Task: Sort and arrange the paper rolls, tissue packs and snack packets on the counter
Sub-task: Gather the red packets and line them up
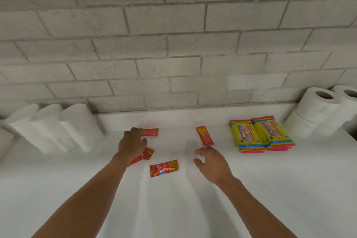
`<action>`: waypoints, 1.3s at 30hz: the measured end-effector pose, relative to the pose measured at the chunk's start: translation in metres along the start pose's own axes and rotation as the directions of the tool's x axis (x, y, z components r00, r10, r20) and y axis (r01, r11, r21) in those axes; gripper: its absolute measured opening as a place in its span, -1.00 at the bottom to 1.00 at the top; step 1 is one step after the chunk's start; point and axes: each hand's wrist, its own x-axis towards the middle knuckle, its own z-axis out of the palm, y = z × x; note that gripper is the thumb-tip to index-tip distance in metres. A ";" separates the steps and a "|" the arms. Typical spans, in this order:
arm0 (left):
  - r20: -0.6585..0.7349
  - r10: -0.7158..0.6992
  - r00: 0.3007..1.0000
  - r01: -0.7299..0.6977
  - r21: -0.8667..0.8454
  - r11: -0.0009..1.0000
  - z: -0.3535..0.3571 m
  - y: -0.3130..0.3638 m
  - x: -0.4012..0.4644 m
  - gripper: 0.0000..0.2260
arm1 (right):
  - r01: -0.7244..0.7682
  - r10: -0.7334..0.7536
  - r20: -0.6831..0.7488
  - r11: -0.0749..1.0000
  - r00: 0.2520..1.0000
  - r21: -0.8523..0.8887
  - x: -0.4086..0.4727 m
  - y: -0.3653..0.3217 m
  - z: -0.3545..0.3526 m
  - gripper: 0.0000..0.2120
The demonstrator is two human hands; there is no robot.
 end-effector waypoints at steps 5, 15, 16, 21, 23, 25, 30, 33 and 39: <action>0.123 0.062 0.990 -0.080 0.147 0.986 0.010 -0.002 0.025 -0.53 | -0.027 0.027 -0.014 1.000 1.000 -0.008 -0.004 0.002 -0.002 -0.69; 0.041 0.222 0.974 -0.222 0.351 0.910 0.022 0.001 0.032 -0.67 | -0.085 0.085 -0.013 0.996 0.996 0.009 -0.013 0.015 -0.004 -0.71; 0.029 0.240 0.970 -0.234 0.353 0.906 0.022 0.001 0.031 -0.67 | -0.086 0.086 -0.012 0.996 0.996 0.016 -0.014 0.014 -0.003 -0.71; 0.018 0.206 0.978 -0.207 0.126 0.970 0.017 0.007 0.023 -0.65 | -0.097 0.098 -0.021 0.994 0.995 0.056 -0.017 0.015 -0.005 -0.71; 0.015 0.197 0.980 -0.197 0.016 0.980 0.013 0.009 0.021 -0.68 | -0.101 0.103 -0.028 0.992 0.994 0.081 -0.018 0.015 -0.005 -0.71; -0.016 0.199 0.980 -0.200 -0.117 0.973 0.008 0.011 0.019 -0.74 | -0.101 0.105 -0.034 0.990 0.994 0.102 -0.018 0.014 -0.006 -0.71; -0.086 0.150 0.985 -0.173 -0.468 0.867 -0.008 0.020 0.009 -0.79 | -0.083 0.093 -0.056 0.984 0.994 0.159 -0.018 0.010 -0.003 -0.71; -0.058 0.098 0.994 -0.112 -0.631 0.768 -0.016 0.022 0.003 -0.74 | -0.074 0.084 -0.056 0.984 0.995 0.160 -0.019 0.007 -0.001 -0.71; -0.033 0.010 0.999 -0.030 -0.673 0.739 -0.024 0.032 0.000 -0.69 | -0.060 0.071 -0.063 0.985 0.996 0.165 -0.021 0.005 0.003 -0.70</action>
